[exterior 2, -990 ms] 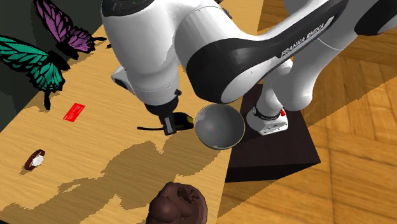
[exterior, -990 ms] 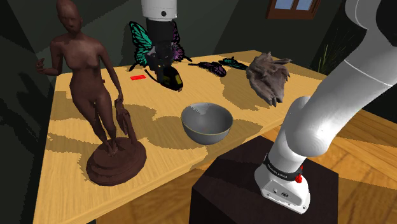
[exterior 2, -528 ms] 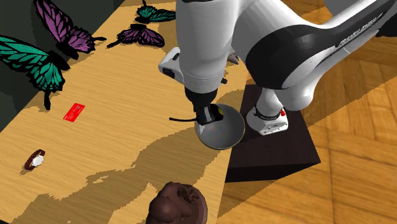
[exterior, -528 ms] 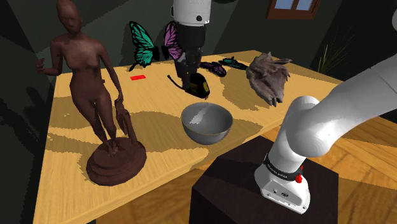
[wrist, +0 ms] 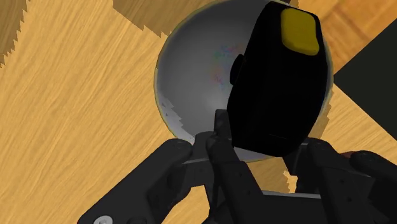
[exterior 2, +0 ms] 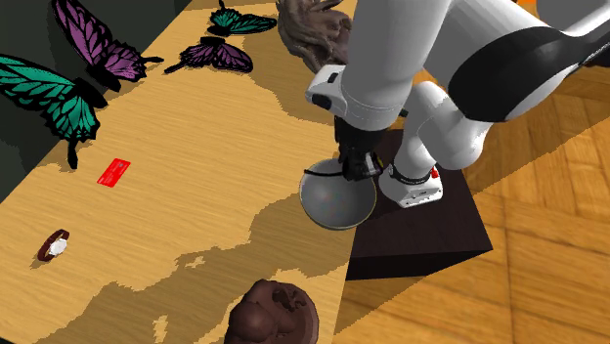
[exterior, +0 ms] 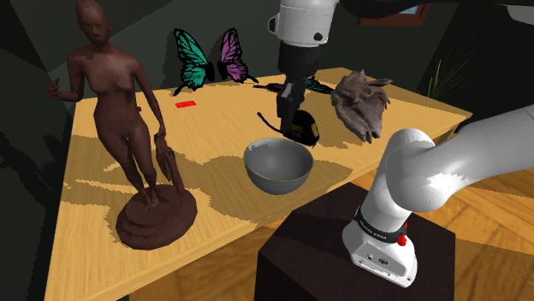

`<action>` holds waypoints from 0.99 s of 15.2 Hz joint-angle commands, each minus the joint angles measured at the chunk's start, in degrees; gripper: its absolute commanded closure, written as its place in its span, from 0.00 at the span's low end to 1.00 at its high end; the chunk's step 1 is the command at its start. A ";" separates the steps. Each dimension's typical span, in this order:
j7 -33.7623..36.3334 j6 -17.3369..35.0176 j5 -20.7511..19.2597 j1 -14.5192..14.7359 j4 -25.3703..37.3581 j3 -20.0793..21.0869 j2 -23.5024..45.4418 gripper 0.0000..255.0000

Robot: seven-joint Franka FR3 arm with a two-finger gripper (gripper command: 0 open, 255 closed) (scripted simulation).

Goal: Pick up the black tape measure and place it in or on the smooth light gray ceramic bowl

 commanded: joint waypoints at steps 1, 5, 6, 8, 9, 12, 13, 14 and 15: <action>0.01 1.06 0.25 0.20 -1.89 0.15 -0.84 1.00; -0.03 3.89 0.67 0.43 -5.25 0.55 -1.37 1.00; -0.04 4.61 0.78 0.49 -6.07 0.66 -1.47 1.00; -0.06 6.06 1.00 0.61 -7.69 0.89 -1.63 1.00; -0.07 6.80 1.12 0.66 -8.48 1.01 -1.69 1.00; -0.08 8.47 1.39 0.80 -10.24 1.28 -1.78 1.00; -0.08 8.46 1.38 0.80 -10.24 1.28 -1.78 1.00; -0.08 8.47 1.38 0.80 -10.24 1.28 -1.78 1.00; -0.08 8.47 1.38 0.80 -10.24 1.28 -1.78 1.00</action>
